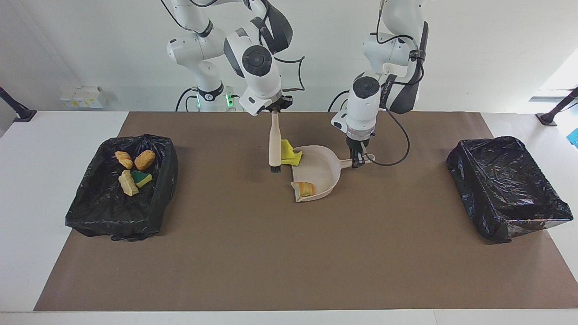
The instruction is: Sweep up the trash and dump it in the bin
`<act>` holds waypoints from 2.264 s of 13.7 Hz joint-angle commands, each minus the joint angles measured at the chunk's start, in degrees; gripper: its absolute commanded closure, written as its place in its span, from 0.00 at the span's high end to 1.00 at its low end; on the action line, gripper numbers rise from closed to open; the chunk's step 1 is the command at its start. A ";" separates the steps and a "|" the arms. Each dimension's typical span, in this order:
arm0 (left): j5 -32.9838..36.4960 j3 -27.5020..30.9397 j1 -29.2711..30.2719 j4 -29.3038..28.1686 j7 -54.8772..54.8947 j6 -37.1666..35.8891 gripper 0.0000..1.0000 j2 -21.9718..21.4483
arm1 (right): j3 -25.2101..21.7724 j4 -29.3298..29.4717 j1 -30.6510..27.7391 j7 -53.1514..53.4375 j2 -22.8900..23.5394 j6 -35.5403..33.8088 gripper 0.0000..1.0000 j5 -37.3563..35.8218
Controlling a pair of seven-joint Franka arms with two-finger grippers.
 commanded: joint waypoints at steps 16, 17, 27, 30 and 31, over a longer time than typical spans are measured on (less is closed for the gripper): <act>0.49 0.62 -0.46 -2.16 0.48 1.92 0.00 -0.29 | 0.30 -5.70 -0.76 -6.39 1.86 14.14 0.00 11.31; 0.49 0.62 -0.37 -2.16 0.48 1.92 0.00 -0.29 | 0.30 -4.38 -0.67 -6.22 2.12 12.29 0.00 10.32; 0.49 0.54 -0.37 -2.24 0.48 1.92 0.00 -0.38 | -0.14 4.58 -4.09 -6.13 3.09 -0.02 0.00 2.13; 0.49 0.62 -0.37 -2.24 0.48 1.83 0.00 -0.38 | -0.40 3.64 -7.79 -10.23 2.83 1.63 0.00 5.48; 0.49 0.62 -0.37 -2.16 0.39 1.74 0.00 -0.38 | -0.40 1.63 -7.71 -11.48 2.66 3.55 0.00 3.12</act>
